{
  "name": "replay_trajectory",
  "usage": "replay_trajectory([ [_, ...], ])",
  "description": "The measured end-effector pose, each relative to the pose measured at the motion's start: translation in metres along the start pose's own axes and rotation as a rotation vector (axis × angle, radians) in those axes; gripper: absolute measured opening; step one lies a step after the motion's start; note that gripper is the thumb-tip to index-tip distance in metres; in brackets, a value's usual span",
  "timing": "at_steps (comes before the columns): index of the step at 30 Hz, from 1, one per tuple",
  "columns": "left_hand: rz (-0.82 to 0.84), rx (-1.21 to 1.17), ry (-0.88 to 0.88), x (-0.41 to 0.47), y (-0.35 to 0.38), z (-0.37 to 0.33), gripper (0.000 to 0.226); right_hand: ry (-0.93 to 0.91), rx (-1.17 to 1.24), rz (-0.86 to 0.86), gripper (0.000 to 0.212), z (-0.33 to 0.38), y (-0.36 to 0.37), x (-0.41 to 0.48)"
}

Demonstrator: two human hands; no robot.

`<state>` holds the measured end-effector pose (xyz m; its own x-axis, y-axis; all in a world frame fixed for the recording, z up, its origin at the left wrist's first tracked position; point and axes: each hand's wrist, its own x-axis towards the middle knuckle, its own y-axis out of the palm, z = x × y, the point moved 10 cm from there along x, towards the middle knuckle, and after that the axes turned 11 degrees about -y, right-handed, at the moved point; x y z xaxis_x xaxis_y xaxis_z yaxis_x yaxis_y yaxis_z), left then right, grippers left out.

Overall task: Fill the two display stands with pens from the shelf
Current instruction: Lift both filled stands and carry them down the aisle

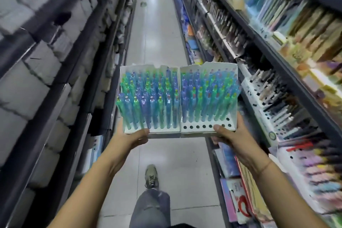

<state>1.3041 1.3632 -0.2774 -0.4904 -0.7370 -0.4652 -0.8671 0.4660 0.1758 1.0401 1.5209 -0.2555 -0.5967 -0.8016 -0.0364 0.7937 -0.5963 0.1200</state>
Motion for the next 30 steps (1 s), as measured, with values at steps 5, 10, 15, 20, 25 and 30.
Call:
replay_trajectory([
  [5,-0.004,-0.005,0.017,0.096,-0.035,-0.062,0.067,0.011,-0.023,0.030,0.058,-0.010,0.050,0.115],
  [10,0.003,-0.002,0.009,0.191,-0.063,-0.133,0.070,-0.005,0.003,0.022,0.062,0.000,0.097,0.225],
  [15,0.022,0.004,0.007,0.275,-0.072,-0.186,0.071,-0.012,-0.001,0.034,0.063,0.009,0.125,0.318],
  [20,0.028,0.011,0.007,0.371,-0.073,-0.230,0.078,0.004,0.005,0.025,0.053,0.002,0.142,0.419],
  [25,0.029,0.002,0.009,0.479,-0.067,-0.280,0.078,0.004,0.017,0.020,0.053,-0.002,0.154,0.537],
  [30,0.005,-0.030,0.000,0.583,-0.064,-0.333,0.066,0.015,0.007,0.052,0.057,0.009,0.170,0.662],
])
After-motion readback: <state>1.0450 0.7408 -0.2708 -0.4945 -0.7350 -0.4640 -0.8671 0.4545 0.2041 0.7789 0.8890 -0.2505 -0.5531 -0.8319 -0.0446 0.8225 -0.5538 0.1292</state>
